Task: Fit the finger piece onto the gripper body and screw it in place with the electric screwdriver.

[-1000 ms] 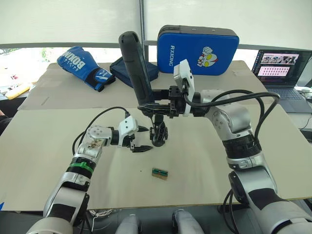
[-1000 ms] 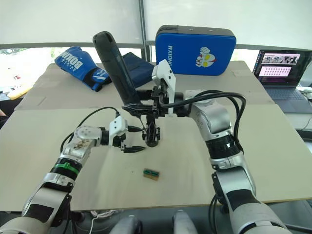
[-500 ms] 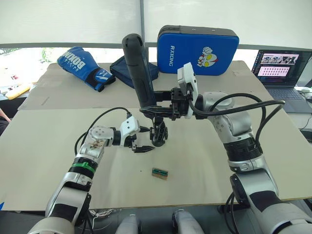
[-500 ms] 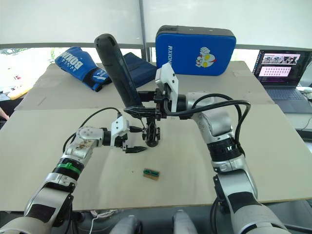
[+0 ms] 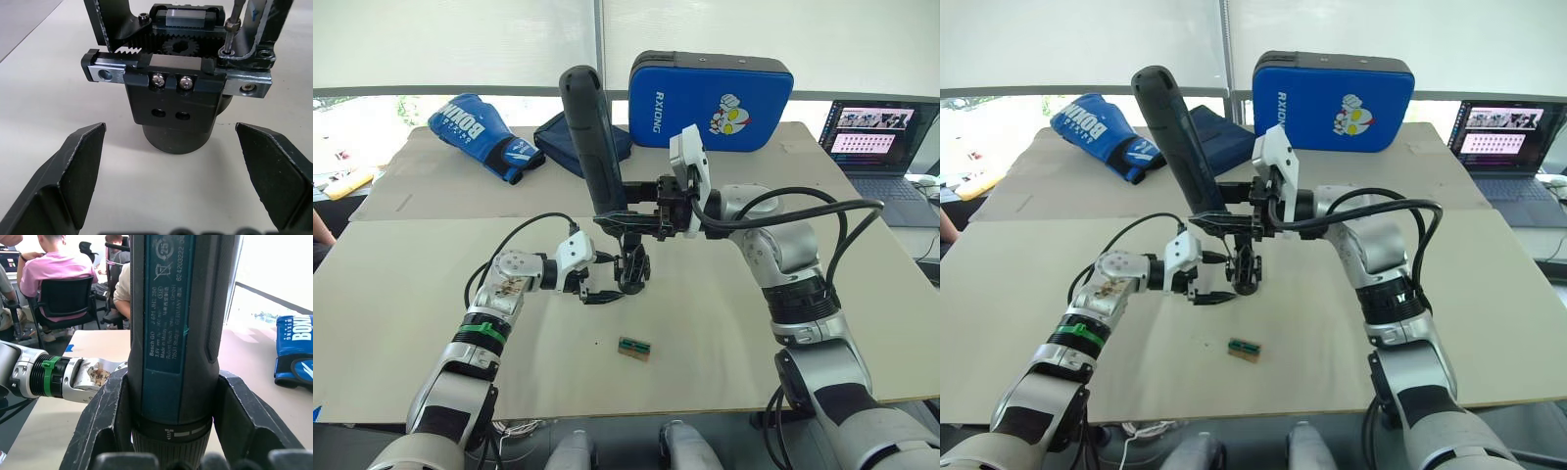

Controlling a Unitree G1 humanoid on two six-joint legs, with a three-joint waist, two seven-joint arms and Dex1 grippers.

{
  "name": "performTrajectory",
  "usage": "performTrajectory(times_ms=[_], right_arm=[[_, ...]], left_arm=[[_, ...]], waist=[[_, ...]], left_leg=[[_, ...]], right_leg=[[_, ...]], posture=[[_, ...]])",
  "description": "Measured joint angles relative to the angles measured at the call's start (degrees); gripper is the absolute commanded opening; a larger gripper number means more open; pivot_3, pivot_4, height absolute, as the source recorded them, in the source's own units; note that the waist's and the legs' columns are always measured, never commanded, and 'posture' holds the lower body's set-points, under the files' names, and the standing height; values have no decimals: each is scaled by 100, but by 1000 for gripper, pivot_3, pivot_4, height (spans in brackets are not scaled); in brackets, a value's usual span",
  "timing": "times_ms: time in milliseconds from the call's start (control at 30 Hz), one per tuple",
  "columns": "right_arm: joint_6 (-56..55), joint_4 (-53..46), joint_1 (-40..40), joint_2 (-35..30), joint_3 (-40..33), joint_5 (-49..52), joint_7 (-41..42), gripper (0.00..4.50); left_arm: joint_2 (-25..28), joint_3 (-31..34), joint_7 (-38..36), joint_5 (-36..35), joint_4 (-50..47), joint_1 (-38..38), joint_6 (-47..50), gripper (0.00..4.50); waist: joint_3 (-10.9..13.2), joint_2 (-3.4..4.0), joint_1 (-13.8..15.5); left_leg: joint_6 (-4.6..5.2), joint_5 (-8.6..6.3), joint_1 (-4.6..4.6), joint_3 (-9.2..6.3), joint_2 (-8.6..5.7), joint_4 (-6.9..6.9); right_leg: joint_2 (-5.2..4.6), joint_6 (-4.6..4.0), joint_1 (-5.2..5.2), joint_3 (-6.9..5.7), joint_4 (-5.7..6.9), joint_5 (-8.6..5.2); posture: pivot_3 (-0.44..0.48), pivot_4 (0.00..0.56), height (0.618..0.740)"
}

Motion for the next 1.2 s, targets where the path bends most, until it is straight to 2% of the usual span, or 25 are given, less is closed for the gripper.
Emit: performTrajectory(times_ms=[1200], right_arm=[[126,82,-50,88,9,-12,-120,1928]], left_arm=[[-30,0,51,28,11,7,-23,4500]], waist=[[0,0,-5]], left_leg=[[0,0,-1,0,0,-1]], right_leg=[[0,0,-2,0,0,0]], posture=[[0,150,740]])
